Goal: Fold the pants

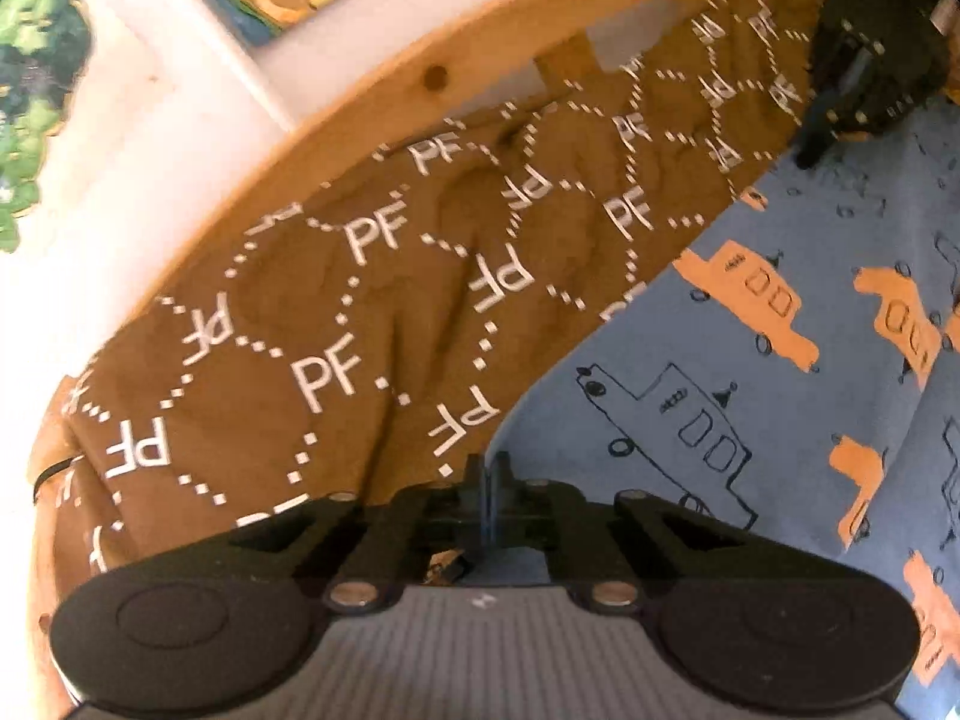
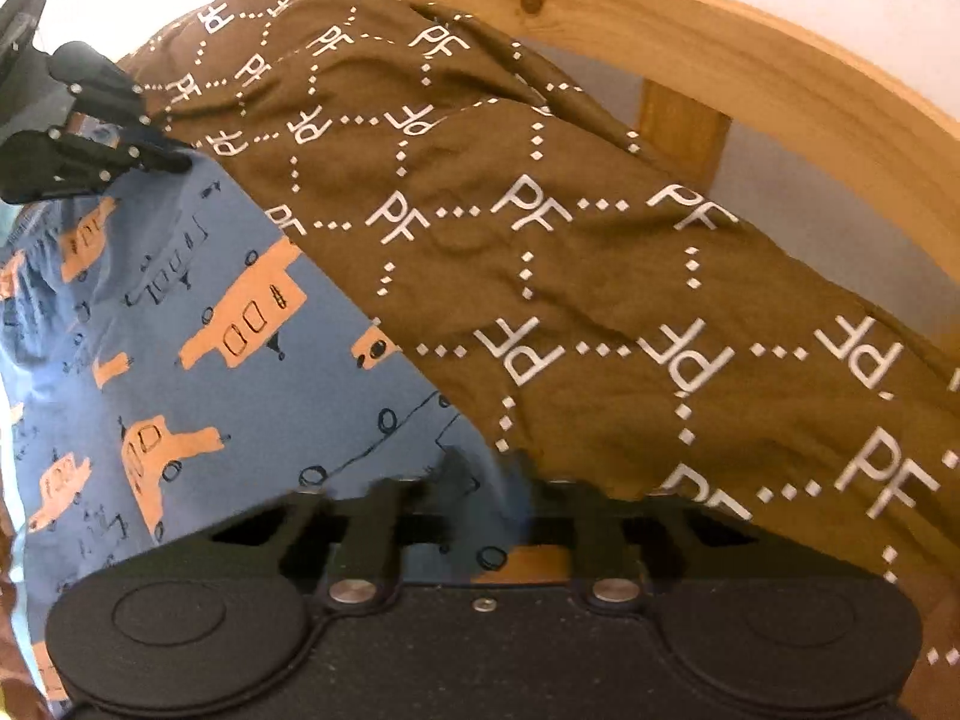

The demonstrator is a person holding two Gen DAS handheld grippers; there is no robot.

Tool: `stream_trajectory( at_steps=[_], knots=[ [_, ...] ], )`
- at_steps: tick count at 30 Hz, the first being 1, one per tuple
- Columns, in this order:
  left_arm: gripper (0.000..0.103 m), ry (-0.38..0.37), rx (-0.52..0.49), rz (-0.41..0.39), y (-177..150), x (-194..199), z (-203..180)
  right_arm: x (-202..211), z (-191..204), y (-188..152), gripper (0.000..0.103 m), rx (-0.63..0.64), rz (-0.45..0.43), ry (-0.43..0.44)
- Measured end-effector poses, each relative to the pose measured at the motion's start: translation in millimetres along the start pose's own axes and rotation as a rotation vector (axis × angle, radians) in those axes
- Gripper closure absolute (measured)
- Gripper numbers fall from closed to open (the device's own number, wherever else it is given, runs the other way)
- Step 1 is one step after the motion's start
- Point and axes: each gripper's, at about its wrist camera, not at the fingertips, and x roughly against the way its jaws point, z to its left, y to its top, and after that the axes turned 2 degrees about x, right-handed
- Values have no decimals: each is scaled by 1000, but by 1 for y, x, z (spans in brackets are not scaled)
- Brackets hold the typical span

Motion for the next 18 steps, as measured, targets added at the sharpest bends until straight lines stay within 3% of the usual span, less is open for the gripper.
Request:
stream_trajectory(
  at_steps=[3, 7, 11, 18],
  knots=[
    [102, 61, 35, -62, 1, 12, -2, 9, 18, 3, 103, 68, -20, -83],
    [102, 142, 79, -131, 10, 25, 8, 30, 28, 23, 103, 82, -126, -259],
    [102, 195, 153, -123, 25, 18, 27, 39, 24, 50, 103, 81, -240, -372],
    [101, 207, 190, -37, 30, -22, 36, -27, 6, 67, 103, 54, -149, -405]
  ],
)
